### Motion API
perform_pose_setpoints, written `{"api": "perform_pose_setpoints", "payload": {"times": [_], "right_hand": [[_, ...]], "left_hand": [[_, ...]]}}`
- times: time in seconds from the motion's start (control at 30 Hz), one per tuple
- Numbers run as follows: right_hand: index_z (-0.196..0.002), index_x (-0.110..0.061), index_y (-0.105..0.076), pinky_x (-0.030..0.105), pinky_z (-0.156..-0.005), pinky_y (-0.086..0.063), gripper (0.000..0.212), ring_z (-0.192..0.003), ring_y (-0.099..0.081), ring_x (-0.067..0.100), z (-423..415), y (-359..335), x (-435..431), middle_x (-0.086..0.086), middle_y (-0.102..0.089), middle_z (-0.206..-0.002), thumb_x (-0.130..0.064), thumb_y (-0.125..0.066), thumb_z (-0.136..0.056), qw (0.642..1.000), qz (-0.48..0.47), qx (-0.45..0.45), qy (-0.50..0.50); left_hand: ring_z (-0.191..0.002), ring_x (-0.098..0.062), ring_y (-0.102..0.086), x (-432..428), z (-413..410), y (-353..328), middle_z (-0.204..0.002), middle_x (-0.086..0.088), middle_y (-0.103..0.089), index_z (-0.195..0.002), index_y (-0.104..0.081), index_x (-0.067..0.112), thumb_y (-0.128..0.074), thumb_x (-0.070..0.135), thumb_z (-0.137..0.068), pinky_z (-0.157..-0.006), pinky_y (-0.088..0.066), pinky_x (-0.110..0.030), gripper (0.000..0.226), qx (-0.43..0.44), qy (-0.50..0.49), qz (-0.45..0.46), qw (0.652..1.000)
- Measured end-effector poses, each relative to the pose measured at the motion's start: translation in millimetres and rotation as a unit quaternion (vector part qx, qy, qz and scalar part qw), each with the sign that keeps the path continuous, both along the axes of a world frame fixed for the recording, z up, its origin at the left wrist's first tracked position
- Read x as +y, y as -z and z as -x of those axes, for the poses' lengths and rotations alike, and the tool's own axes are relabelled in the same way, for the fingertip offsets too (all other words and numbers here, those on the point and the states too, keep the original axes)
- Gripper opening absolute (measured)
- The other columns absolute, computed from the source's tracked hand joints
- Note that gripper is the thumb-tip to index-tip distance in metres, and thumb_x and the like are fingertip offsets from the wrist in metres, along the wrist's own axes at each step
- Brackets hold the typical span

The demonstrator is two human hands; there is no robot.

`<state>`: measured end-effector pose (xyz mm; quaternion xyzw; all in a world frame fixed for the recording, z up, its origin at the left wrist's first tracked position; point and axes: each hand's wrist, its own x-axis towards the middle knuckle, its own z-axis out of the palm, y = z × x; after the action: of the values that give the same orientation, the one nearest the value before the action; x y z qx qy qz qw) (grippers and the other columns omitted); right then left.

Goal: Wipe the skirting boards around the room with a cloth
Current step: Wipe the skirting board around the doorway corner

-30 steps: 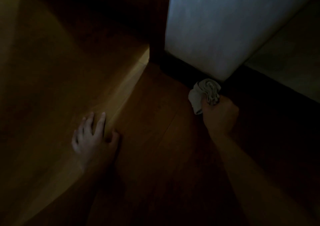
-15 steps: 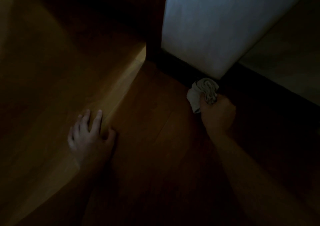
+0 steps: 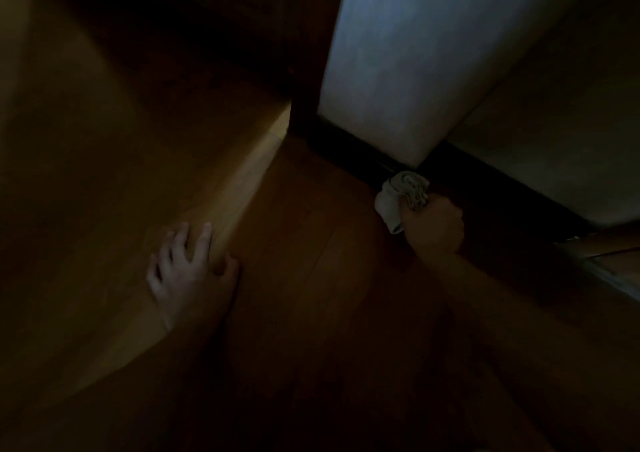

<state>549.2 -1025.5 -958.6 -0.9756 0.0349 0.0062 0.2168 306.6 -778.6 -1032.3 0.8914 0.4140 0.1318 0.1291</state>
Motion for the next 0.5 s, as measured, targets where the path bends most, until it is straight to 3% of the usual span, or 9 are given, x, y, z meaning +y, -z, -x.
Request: {"api": "perform_pose_setpoints", "payload": {"times": [0.13, 0.23, 0.3, 0.43, 0.5], "right_hand": [[-0.074, -0.011, -0.062, 0.028, -0.059, -0.049, 0.034, -0.070, -0.063, 0.023, -11.7, -7.8, -23.4, 0.007, -0.064, -0.077, -0.043, -0.070, -0.086, 0.997, 0.002, 0.005, -0.079], [-0.072, -0.009, -0.058, 0.031, -0.064, -0.051, 0.026, -0.075, -0.063, 0.026, -15.3, -4.9, -49.9, 0.010, -0.063, -0.077, -0.026, -0.072, -0.086, 0.991, -0.060, 0.006, -0.119], [-0.083, -0.006, -0.064, 0.033, -0.074, -0.053, 0.019, -0.082, -0.064, 0.024, -18.7, -3.0, -67.1, 0.011, -0.066, -0.087, -0.022, -0.074, -0.085, 0.986, -0.103, 0.011, -0.130], [-0.098, -0.017, -0.061, 0.027, -0.078, -0.048, 0.024, -0.089, -0.061, 0.014, -30.2, 6.2, -88.9, -0.001, -0.065, -0.096, -0.029, -0.076, -0.084, 0.980, -0.187, 0.029, -0.065], [-0.097, -0.021, -0.058, 0.029, -0.076, -0.051, 0.025, -0.088, -0.063, 0.016, -37.2, 11.0, -91.1, -0.003, -0.064, -0.094, -0.030, -0.075, -0.083, 0.974, -0.222, 0.017, -0.033]], "left_hand": [[-0.139, -0.031, -0.038, -0.2, 1.2, 2.1, -0.149, -0.007, -0.044, -0.141, -0.049, 0.033, -0.050, 0.055, -0.085, -0.107, -0.030, -0.063, 0.060, -0.009, 0.000, -0.002, 1.000], [-0.138, -0.034, -0.038, -1.1, 0.3, -0.5, -0.148, -0.009, -0.044, -0.140, -0.050, 0.032, -0.061, 0.048, -0.087, -0.108, -0.028, -0.065, 0.057, -0.012, 0.000, 0.019, 1.000], [-0.138, -0.036, -0.037, -5.4, 0.7, -5.3, -0.149, -0.011, -0.045, -0.141, -0.051, 0.029, -0.060, 0.047, -0.086, -0.109, -0.026, -0.064, 0.058, -0.010, -0.006, 0.030, 0.999], [-0.140, -0.040, -0.035, -11.8, -4.0, -16.4, -0.153, -0.016, -0.041, -0.145, -0.051, 0.025, -0.074, 0.035, -0.089, -0.111, -0.023, -0.066, 0.062, 0.001, -0.005, 0.050, 0.999], [-0.141, -0.042, -0.032, -18.9, -9.8, -25.8, -0.155, -0.018, -0.037, -0.148, -0.047, 0.026, -0.069, 0.043, -0.089, -0.112, -0.021, -0.067, 0.065, 0.025, 0.022, 0.064, 0.997]]}}
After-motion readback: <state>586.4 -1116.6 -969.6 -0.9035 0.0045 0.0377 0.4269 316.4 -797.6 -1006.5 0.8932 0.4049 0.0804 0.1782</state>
